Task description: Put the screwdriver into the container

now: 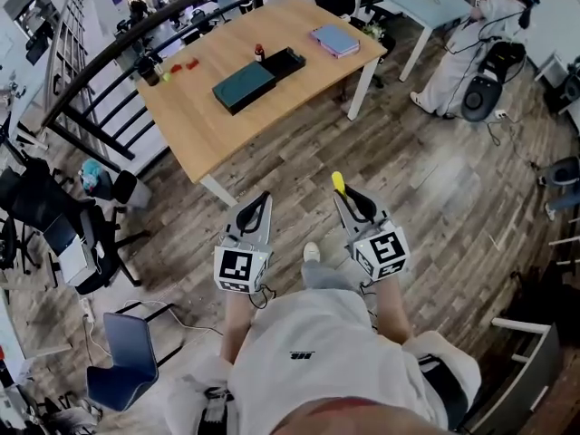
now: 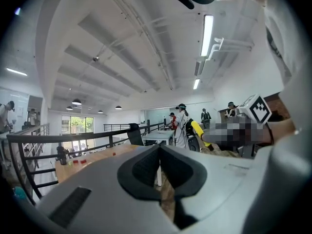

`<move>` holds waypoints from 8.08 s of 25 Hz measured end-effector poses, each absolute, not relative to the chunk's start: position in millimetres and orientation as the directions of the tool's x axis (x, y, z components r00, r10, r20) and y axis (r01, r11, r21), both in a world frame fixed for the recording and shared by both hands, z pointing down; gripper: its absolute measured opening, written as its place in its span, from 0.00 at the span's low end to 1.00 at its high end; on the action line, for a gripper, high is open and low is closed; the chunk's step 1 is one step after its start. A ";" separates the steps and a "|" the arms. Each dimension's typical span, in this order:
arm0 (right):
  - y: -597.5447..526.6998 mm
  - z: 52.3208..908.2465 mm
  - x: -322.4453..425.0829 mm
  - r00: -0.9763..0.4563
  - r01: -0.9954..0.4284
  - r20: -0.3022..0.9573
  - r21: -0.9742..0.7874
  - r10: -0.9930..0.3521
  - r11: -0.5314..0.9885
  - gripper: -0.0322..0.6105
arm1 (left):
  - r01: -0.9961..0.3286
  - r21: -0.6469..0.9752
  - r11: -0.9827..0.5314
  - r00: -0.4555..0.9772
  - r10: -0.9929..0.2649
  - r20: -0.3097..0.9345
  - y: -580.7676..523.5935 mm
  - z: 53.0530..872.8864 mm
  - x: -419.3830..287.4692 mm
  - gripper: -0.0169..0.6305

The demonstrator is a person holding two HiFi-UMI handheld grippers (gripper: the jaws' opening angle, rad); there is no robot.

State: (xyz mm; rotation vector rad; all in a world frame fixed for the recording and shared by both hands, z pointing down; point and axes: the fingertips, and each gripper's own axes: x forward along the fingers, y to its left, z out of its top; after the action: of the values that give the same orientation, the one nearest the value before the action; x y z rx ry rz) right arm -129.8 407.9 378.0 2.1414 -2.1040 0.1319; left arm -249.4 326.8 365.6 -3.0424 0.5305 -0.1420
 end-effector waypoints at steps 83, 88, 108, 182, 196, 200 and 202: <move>-88.5 419.8 156.7 0.079 -0.997 0.262 0.031 -0.962 -0.074 0.14 | -0.213 -0.011 -0.977 0.969 -0.213 0.128 -164.9 415.7 67.9 0.04; -118.3 435.4 177.6 0.002 -1.000 0.291 0.007 -0.957 0.000 0.14 | -0.255 -0.015 -0.967 0.956 -0.254 0.148 -186.7 428.7 93.2 0.04; -241.1 534.1 235.4 -0.324 -0.939 0.478 -0.058 -0.817 0.339 0.14 | -0.487 0.089 -0.869 0.838 -0.437 0.326 -269.9 521.2 161.7 0.04; -286.1 758.9 186.2 -0.398 -0.628 0.880 -0.056 -0.258 0.776 0.15 | -0.675 0.215 -0.706 0.689 -0.498 0.526 -281.8 624.1 142.9 0.04; -278.7 748.4 188.3 -0.376 -0.665 0.869 -0.012 -0.321 0.747 0.21 | -0.650 0.197 -0.734 0.703 -0.483 0.521 -269.0 614.0 137.9 0.04; -279.2 733.9 193.8 -0.364 -0.690 0.857 0.015 -0.365 0.724 0.21 | -0.645 0.190 -0.740 0.708 -0.486 0.511 -265.7 609.2 136.5 0.04; -279.4 723.4 196.3 -0.363 -0.705 0.844 0.027 -0.394 0.709 0.21 | -0.642 0.185 -0.744 0.711 -0.487 0.507 -264.0 607.1 135.3 0.04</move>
State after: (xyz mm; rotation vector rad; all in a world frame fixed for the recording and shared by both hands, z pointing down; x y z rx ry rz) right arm 196.3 -279.4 723.4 0.8413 -1.9960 0.4274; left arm 135.3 -264.0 607.1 -3.2261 1.1049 -0.7772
